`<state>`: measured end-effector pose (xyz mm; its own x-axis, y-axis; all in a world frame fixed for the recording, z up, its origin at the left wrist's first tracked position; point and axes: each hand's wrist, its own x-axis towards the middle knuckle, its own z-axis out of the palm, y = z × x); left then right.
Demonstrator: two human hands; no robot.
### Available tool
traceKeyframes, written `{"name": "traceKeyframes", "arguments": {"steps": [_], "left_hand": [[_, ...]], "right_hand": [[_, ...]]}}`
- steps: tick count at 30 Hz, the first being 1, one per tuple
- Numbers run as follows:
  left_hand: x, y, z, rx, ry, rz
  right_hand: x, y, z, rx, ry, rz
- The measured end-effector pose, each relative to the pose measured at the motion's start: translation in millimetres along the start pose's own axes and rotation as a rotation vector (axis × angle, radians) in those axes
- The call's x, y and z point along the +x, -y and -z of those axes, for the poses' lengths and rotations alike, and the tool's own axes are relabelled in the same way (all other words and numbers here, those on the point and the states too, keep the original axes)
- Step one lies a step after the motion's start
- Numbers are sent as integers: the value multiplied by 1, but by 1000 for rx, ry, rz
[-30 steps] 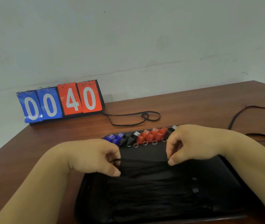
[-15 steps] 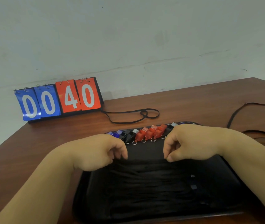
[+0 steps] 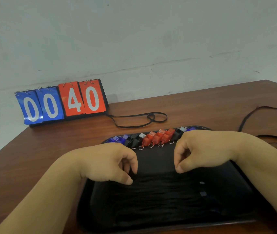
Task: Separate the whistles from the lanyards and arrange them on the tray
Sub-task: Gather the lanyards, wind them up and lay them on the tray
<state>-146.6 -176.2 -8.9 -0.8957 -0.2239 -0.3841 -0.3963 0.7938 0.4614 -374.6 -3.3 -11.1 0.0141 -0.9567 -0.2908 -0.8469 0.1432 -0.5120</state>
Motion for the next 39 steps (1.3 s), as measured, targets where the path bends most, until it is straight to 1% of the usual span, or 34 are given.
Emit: {"name": "traceKeyframes", "arguments": {"steps": [4,10,12,20,22,25,29,32,34,36,39], "left_hand": [[-1,0,0,-31,38,-28],[-1,-1,1,-37,53,-40],[-1,-1,1,-36,41,-41],[2,-8,1,-14,-99,-21],[6,-18,3,37,-159,-13],[13,-44,9,129,-254,-27],[30,-89,8,101,-311,-110],[59,-127,2,112,-324,-185],[86,-155,-6,134,-304,-231],[113,-183,-16,174,-265,-265],[150,-223,-38,255,-223,-289]], "right_hand": [[0,1,1,9,60,20],[0,0,2,29,95,31],[0,-1,2,33,77,34],[-11,-4,12,68,-117,8],[-18,-11,19,89,-221,-15],[-40,-36,28,79,-445,-72],[-94,-90,31,49,-644,-240],[-132,-131,23,43,-740,-409],[-150,-152,9,39,-771,-502],[-160,-166,-5,58,-784,-531],[-161,-172,-13,107,-821,-525]]}}
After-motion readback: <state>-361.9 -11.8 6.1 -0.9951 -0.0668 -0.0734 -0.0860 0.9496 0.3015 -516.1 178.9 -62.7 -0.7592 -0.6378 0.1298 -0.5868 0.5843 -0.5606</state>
